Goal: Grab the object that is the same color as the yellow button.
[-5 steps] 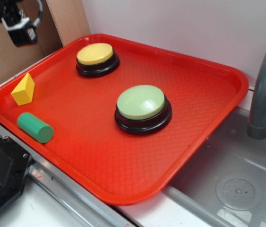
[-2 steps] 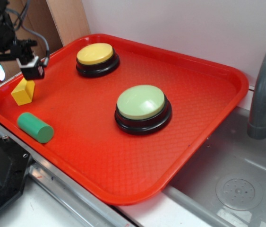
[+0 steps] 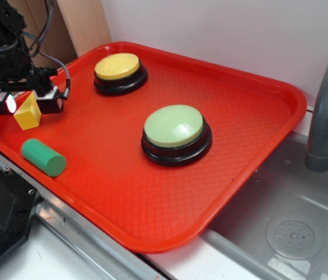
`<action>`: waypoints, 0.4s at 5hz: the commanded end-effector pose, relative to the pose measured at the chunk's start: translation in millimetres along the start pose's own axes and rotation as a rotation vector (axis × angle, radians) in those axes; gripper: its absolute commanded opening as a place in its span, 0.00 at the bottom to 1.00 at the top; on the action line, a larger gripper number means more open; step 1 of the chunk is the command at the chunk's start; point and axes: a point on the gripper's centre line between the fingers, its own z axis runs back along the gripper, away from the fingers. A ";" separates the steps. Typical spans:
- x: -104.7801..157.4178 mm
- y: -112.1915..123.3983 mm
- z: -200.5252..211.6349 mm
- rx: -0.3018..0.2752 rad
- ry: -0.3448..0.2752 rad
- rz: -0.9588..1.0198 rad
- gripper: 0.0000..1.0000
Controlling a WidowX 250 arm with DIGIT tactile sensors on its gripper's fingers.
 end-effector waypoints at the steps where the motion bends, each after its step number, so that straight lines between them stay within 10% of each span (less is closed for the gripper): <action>1: 0.9 4.0 -4.3 -0.072 -0.004 -0.007 0.00; 2: 2.3 0.1 -11.9 -0.062 0.002 -0.010 0.00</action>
